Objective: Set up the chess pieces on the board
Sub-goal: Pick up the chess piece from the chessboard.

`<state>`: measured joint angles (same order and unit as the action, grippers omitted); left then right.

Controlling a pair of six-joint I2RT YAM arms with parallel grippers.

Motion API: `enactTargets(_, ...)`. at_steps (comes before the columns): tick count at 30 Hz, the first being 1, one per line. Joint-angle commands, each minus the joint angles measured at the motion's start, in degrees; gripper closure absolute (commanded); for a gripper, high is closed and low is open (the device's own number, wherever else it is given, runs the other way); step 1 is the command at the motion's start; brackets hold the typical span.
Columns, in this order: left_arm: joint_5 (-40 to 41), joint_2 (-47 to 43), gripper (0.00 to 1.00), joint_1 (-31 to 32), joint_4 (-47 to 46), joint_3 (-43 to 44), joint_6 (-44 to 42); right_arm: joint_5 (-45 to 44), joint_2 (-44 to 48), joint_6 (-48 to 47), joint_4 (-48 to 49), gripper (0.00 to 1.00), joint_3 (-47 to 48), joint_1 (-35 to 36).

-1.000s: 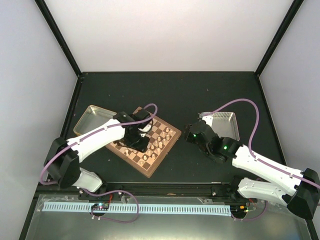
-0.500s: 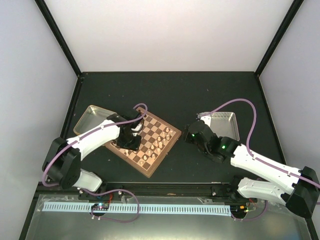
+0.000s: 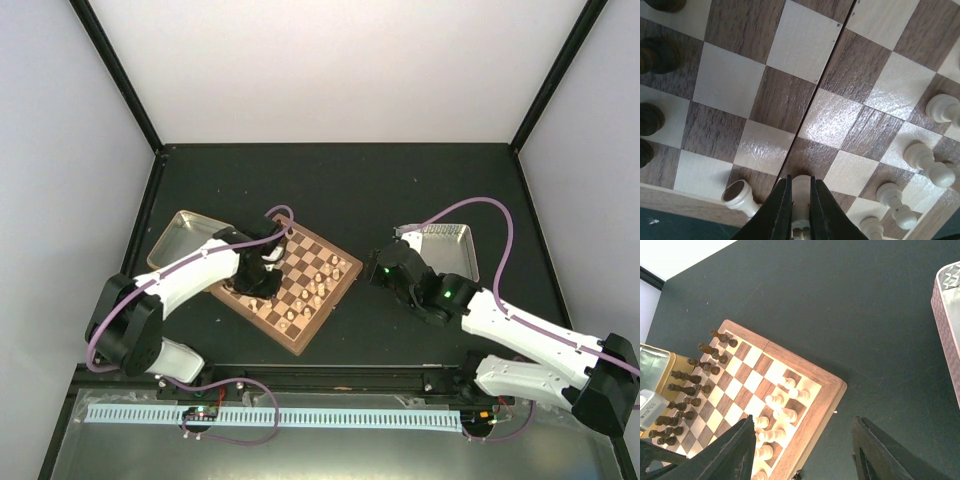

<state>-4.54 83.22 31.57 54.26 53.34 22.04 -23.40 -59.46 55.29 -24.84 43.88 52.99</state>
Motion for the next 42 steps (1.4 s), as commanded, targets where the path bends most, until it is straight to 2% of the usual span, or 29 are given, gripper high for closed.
enactTargets(1, -0.1, -3.5, 0.87, 0.0, 1.5, 0.0, 0.4, -1.5, 0.9, -0.5, 1.0, 0.46, -0.1, -0.3)
enactTargets(2, 0.0, -3.7, 0.81, 0.0, 1.5, -0.2, 0.5, -1.3, 0.8, -0.5, 1.1, 0.46, -0.2, -0.3)
enactTargets(6, -0.5, -4.0, 0.7, 0.0, 1.0, -1.4, 0.8, -0.6, 0.3, -0.6, 1.3, 0.46, -0.2, -0.3)
enactTargets(11, -1.7, -3.3, 0.67, 0.0, 0.1, -2.8, 0.5, -0.3, 0.1, -0.5, 1.4, 0.47, -0.2, -0.3)
enactTargets(14, -2.8, -3.2, 0.7, 0.1, -0.4, -3.4, 0.4, -0.3, 0.2, -0.5, 1.3, 0.47, -0.2, -0.3)
enactTargets(19, -2.4, -3.2, 0.82, 0.2, -1.3, -3.2, 0.3, -0.4, 0.1, -0.4, 1.3, 0.47, -0.2, -0.3)
enactTargets(26, -1.8, -2.0, 0.77, 0.2, -1.7, -2.9, -0.4, -0.5, 0.4, -0.5, 1.0, 0.47, -0.2, -0.3)
enactTargets(33, -1.3, -3.1, 0.94, 1.0, -0.9, -2.1, -0.4, -0.5, 0.7, -0.5, 0.8, 0.47, -0.2, -0.3)
enactTargets(36, -1.3, -4.6, 0.95, 3.2, 0.7, -0.6, 0.2, -0.4, 0.8, -0.4, 0.8, 0.47, -0.2, -0.3)
enactTargets(42, -0.2, -6.9, 0.95, 11.8, 4.3, 2.7, 4.6, -0.5, 1.0, 0.0, 0.5, 0.47, -0.5, -0.2)
